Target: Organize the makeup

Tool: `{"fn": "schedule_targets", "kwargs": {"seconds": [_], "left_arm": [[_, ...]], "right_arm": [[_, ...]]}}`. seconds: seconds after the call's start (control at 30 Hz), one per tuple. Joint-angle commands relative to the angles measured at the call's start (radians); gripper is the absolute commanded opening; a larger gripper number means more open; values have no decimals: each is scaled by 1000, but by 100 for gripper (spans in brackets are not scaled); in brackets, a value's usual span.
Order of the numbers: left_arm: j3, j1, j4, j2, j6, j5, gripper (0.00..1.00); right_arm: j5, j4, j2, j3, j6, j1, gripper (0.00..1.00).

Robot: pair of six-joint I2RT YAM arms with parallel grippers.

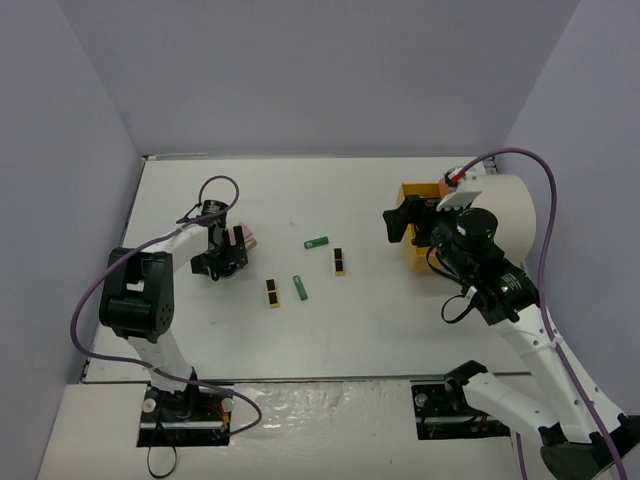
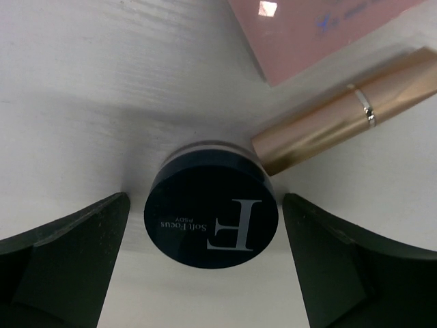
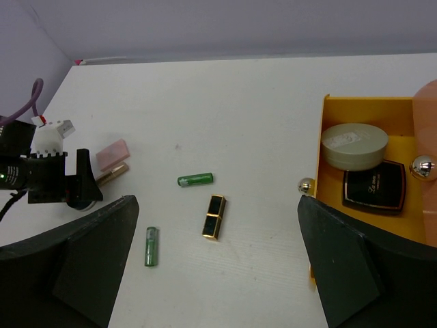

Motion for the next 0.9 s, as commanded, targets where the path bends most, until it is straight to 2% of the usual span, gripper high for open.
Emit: {"fn": "schedule_targets", "kwargs": {"seconds": [0.0, 0.07, 0.23, 0.43, 0.57, 0.63, 0.87], "left_arm": [[61, -2, -12, 19, -15, -17, 89], [60, -1, -11, 18, -19, -17, 84], [50, -19, -43, -13, -37, -25, 58], [45, -70, -93, -152, -28, -55, 29], [40, -90, -102, -277, 23, -29, 25], [26, -103, -75, -390, 103, 2, 24], [-21, -156, 58, -650, 276, 195, 22]], "right_arm": [[-8, 74, 2, -4, -12, -7, 100], [-7, 74, 1, -6, -12, -8, 100], [-4, 72, -8, -3, -9, -9, 100], [-54, 72, -7, 8, 9, -9, 100], [-136, 66, 11, 32, 28, -11, 100], [-189, 59, 26, 47, 48, -9, 100], [-407, 54, 135, 117, 138, -8, 93]]}}
